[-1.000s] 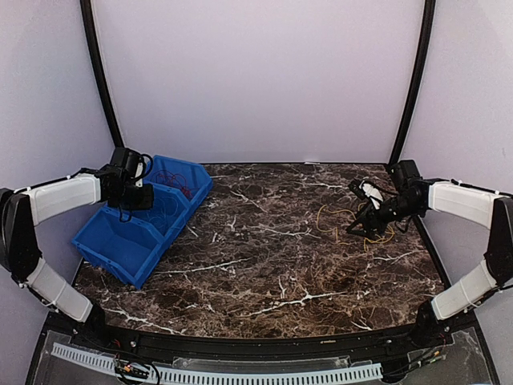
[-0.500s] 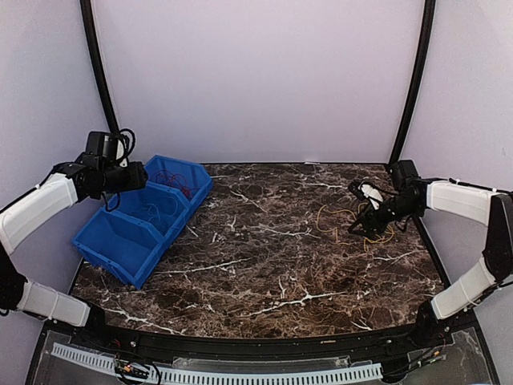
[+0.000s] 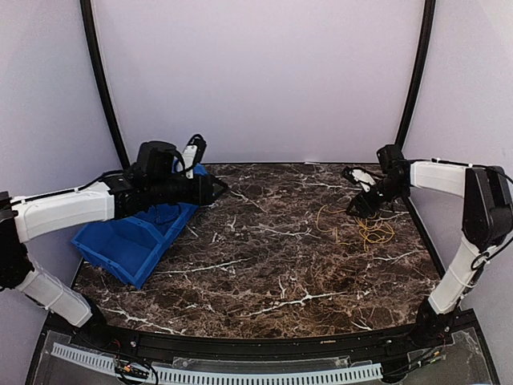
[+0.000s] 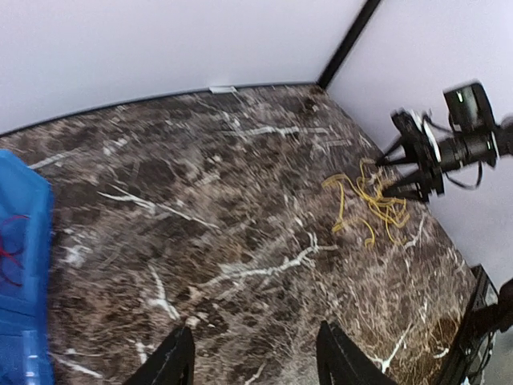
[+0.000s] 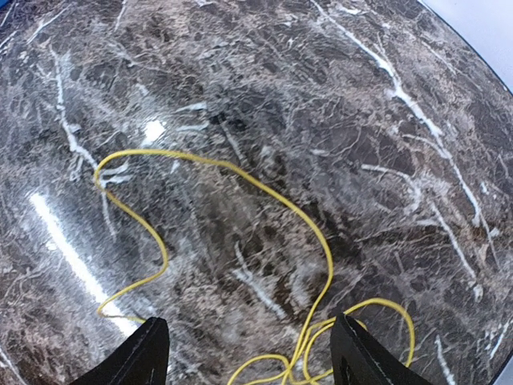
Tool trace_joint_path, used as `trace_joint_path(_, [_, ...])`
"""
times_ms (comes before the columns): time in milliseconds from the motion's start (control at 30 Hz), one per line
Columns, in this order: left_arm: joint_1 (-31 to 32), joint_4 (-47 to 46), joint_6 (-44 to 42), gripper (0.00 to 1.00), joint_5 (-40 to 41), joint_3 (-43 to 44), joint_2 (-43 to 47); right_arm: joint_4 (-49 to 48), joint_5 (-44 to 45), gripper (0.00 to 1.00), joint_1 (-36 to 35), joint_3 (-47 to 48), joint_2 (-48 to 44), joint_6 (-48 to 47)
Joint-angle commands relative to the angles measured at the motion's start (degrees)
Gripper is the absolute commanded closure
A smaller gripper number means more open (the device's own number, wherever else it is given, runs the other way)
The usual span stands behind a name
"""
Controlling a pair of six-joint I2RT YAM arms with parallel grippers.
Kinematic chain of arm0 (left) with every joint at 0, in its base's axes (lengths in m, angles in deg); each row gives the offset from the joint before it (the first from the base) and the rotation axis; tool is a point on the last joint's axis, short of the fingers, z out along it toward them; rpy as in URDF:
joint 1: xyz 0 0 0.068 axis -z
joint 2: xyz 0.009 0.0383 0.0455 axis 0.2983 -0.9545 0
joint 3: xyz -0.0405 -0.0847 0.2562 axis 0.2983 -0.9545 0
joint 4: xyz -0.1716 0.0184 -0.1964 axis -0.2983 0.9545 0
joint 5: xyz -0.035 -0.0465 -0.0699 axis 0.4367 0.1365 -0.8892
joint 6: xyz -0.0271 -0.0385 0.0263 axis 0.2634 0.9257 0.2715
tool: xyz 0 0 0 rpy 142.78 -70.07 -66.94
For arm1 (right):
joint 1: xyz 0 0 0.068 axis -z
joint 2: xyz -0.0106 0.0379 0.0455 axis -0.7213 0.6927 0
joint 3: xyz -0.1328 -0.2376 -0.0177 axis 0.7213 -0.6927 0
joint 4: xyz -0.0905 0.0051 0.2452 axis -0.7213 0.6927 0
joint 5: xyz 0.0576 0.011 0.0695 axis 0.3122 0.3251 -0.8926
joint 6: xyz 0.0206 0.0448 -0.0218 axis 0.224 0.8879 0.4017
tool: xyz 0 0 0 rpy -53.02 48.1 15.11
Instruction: Untangle the cables
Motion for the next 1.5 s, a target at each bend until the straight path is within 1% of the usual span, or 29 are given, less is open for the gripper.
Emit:
trace_joint_path(0, [6.4, -6.84, 1.46, 0.45, -2.97, 0.29, -6.89, 0.02, 1.97, 0.29, -0.85, 7.48, 5.99, -1.6])
trace_joint_path(100, [7.95, -9.55, 4.04, 0.45, -4.78, 0.56, -10.77, 0.82, 2.92, 0.28, -2.05, 12.42, 11.61, -2.89])
trace_joint_path(200, [8.1, -14.91, 8.92, 0.45, -5.82, -2.13, -12.35, 1.07, 2.82, 0.29, -3.64, 16.18, 16.53, -3.88])
trace_joint_path(300, [8.18, -17.9, 11.43, 0.45, -6.94, -3.64, -13.77, 1.39, 2.94, 0.29, -5.76, 19.12, 20.9, -4.93])
trace_joint_path(367, [8.38, -19.65, 12.25, 0.45, -7.48, -4.49, -14.73, 1.52, 3.34, 0.31, -7.29, 20.52, 22.79, -4.91])
trace_joint_path(400, [8.4, -20.94, 12.3, 0.46, -8.06, -4.55, -15.08, 1.44, 3.13, 0.34, -7.98, 21.05, 23.37, -4.69])
trace_joint_path(433, [8.57, -21.54, 12.25, 0.45, -8.36, -4.65, -15.94, 1.45, 2.58, 0.41, -8.75, 21.56, 23.6, -4.42])
trace_joint_path(467, [8.62, -23.0, 12.17, 0.45, -8.67, -4.63, -16.43, 1.72, 1.55, 0.57, -9.43, 22.11, 23.75, -4.29])
trace_joint_path(500, [8.75, -23.8, 11.96, 0.46, -8.8, -4.84, -17.46, 2.77, 0.42, 0.74, -10.14, 22.63, 23.65, -4.2])
trace_joint_path(533, [8.81, -26.22, 11.98, 0.45, -9.16, -5.08, -17.98, 3.42, -0.54, 0.89, -10.83, 22.86, 23.26, -3.91])
trace_joint_path(567, [9.0, -27.96, 12.22, 0.45, -9.48, -5.79, -19.06, 3.71, -1.26, 1.0, -11.74, 22.59, 22.38, -3.56])
trace_joint_path(633, [9.61, -35.01, 12.4, 0.45, -10.84, -7.95, -20.38, 3.28, -2.78, 1.0, -13.53, 20.7, 19.68, -2.7])
trace_joint_path(700, [10.98, -44.2, 11.82, 0.44, -9.77, -9.3, -21.79, 2.82, -3.88, 1.0, -15.21, 18.45, 16.38, -1.84])
trace_joint_path(800, [14.2, -48.39, 8.4, 0.41, -6.52, -8.73, -24.95, 3.46, -4.53, 1.0, -17.57, 16.09, 13.46, -0.71])
trace_joint_path(867, [16.0, -50.29, 6.78, 0.39, -4.8, -6.7, -27.27, 4.08, -4.97, 1.0, -18.63, 15.46, 12.12, -0.11])
trace_joint_path(1000, [18.03, -54.87, 6.01, 0.37, -1.83, -3.74, -31.85, 4.73, -5.09, 1.0, -20.17, 14.74, 10.06, 0.32])
trace_joint_path(1100, [18.55, -58.4, 6.31, 0.37, -2.22, -1.67, -35.17, 4.81, -5.21, 1.0, -20.66, 14.6, 9.34, 0.61])
trace_joint_path(1167, [18.76, -58.87, 6.46, 0.38, -1.64, -0.03, -36.82, 4.84, -5.36, 1.0, -20.86, 14.63, 9.1, 0.76])
trace_joint_path(1333, [18.8, -55.28, 6.44, 0.46, 4.71, 4.0, -39.41, 5.04, -6.6, 1.0, -21.06, 14.16, 8.83, 0.69])
trace_joint_path(1433, [18.79, -54.66, 4.05, 0.51, 5.19, 5.37, -40.74, 4.78, -7.03, 1.0, -21.06, 13.19, 8.44, 0.59])
trace_joint_path(1467, [18.79, -54.7, 3.63, 0.54, 4.34, 6.03, -41.01, 4.64, -7.22, 1.0, -21.05, 12.93, 8.29, 0.55])
